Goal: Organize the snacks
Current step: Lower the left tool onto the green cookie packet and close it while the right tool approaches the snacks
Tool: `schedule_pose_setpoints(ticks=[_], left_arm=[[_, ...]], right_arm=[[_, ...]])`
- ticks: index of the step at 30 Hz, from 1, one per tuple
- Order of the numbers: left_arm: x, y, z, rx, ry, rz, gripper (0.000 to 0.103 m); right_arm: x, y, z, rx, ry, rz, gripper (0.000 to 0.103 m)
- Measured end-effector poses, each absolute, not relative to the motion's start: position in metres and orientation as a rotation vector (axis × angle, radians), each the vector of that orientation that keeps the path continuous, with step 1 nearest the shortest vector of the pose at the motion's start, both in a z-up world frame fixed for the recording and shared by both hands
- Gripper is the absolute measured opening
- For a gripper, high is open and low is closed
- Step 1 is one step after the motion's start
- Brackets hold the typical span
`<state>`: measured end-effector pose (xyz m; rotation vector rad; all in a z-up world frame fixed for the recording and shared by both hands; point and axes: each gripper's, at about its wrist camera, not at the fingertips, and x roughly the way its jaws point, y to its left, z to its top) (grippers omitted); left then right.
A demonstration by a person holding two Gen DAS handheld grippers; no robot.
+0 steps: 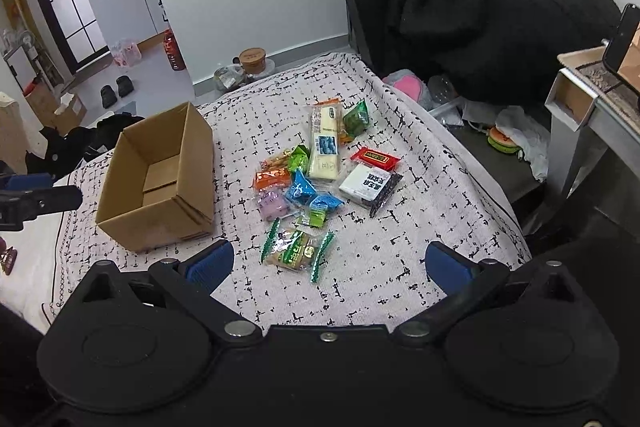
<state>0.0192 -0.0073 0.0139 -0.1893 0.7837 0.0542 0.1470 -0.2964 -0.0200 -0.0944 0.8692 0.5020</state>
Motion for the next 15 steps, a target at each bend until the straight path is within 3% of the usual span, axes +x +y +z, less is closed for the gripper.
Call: schedule_pose_setpoints(ticks=[5,15], left_arm=[[0.039,-0.007,0.002,-0.207,0.794,-0.006,0.101],[0.085,-0.027,-0.016,-0.155,0.839,-0.115,0.1]], right_arm=[[0.157,-0.295,-0.029,-0.097,0.882,0.5,0.099],[0.181,-0.298,-0.049,-0.05,0.949,0.505,0.081]])
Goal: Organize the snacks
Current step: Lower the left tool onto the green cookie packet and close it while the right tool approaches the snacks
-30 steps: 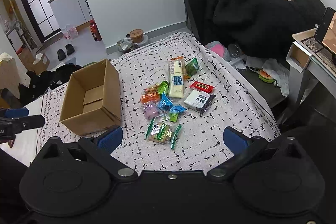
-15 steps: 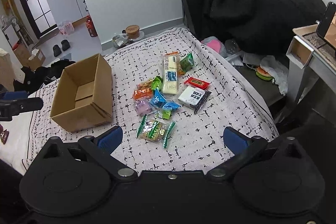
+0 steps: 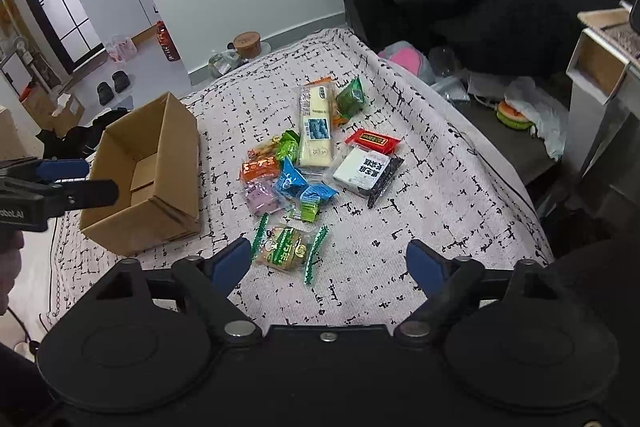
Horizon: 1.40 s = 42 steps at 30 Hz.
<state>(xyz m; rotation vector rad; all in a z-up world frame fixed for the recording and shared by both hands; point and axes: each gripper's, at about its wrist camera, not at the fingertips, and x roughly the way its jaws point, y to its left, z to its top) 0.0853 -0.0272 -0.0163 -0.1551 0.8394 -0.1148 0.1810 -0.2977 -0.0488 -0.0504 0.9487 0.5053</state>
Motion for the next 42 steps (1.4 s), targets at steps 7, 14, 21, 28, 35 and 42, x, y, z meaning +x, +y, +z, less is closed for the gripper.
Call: schedule_pose_setpoints(ticks=[7,14,21,28,35,42], left_arm=[[0.115,-0.048,-0.035,-0.109,0.894,-0.212,0.099],[0.149,-0.064,-0.051,-0.05,0.937,-0.243,0.099],[0.167,-0.084,-0.081,-0.046,0.997,-0.27,0.099],[0.172,-0.089,-0.113,-0.133,1.061,-0.26,0.094],[0.181,-0.093,-0.134,-0.182,1.101,-0.245,0.09],[0.189,-0.1,-0.158,-0.192,1.157,-0.233,0.08]], right_arm=[[0.197,-0.301,-0.062,-0.013,0.994,0.51,0.074],[0.213,-0.306,-0.075,0.038,1.023,0.479,0.072],[0.223,-0.306,-0.089,0.059,1.039,0.457,0.069],[0.235,-0.304,-0.106,0.082,1.06,0.444,0.065],[0.245,-0.298,-0.128,0.099,1.115,0.459,0.061],[0.25,-0.299,-0.146,0.137,1.144,0.466,0.058]])
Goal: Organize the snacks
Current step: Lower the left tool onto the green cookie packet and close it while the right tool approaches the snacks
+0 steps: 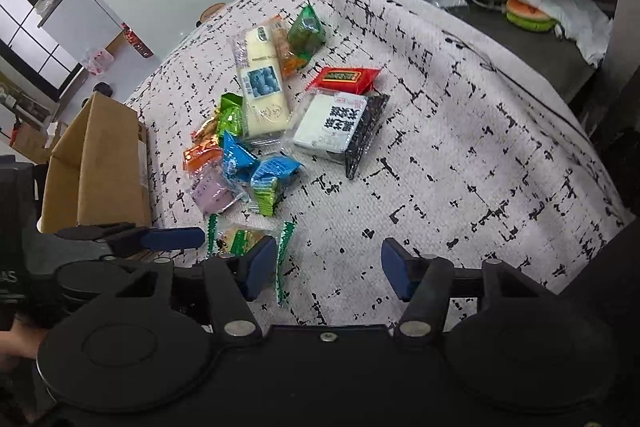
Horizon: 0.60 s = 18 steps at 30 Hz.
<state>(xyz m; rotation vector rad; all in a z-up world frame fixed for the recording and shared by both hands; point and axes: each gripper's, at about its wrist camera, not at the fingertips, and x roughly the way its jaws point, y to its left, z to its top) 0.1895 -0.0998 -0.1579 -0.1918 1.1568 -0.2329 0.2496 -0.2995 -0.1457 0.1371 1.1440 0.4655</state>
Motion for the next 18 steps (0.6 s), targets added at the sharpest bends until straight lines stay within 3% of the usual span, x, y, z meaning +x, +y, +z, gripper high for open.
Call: schedule_pose_setpoints(ticks=[7,12,18], left_arm=[[0.193,-0.113,-0.171,-0.119,1.156,-0.222,0.076],[0.196,-0.108,-0.169,-0.123,1.152,-0.224,0.052],[0.196,-0.1,-0.16,-0.156,1.142,-0.226,0.042]], right_arm=[[0.257,-0.298,-0.159,0.19,1.141,0.494,0.056],[0.263,-0.291,-0.166,0.214,1.145,0.506,0.056],[0.268,-0.283,-0.169,0.25,1.125,0.536,0.056]])
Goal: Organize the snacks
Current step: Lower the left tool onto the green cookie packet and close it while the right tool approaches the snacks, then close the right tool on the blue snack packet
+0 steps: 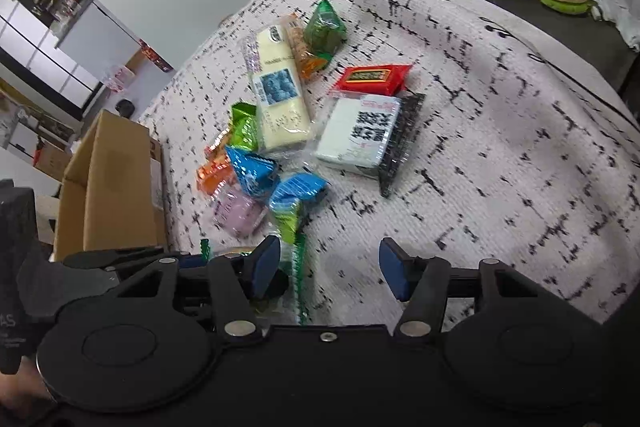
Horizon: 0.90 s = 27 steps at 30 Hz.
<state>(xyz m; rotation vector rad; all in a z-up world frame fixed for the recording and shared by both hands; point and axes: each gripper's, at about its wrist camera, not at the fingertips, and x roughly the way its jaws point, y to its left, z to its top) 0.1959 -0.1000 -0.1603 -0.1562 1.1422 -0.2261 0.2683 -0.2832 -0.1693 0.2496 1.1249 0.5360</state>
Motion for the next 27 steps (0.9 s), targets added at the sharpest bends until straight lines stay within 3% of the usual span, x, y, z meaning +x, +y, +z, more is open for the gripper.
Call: schedule_pose_setpoints(ticks=[14,17,20,21,27], left_arm=[[0.189,-0.078,-0.14,-0.239,1.089,-0.209,0.022],[0.187,-0.076,-0.137,-0.254,1.078,-0.208,0.019],[0.185,-0.074,-0.132,-0.258,1.06,-0.209,0.018],[0.184,-0.073,-0.131,-0.26,1.056,-0.208,0.018],[0.179,-0.07,-0.125,-0.263,1.038,-0.211,0.017]], right_arm=[[0.282,-0.267,-0.184,0.366,1.088,0.553,0.055],[0.285,-0.264,-0.188,0.375,1.093,0.549,0.051],[0.286,-0.263,-0.191,0.393,1.109,0.558,0.032],[0.287,-0.262,-0.193,0.4,1.123,0.56,0.021],[0.28,-0.268,-0.187,0.425,1.095,0.586,0.01]])
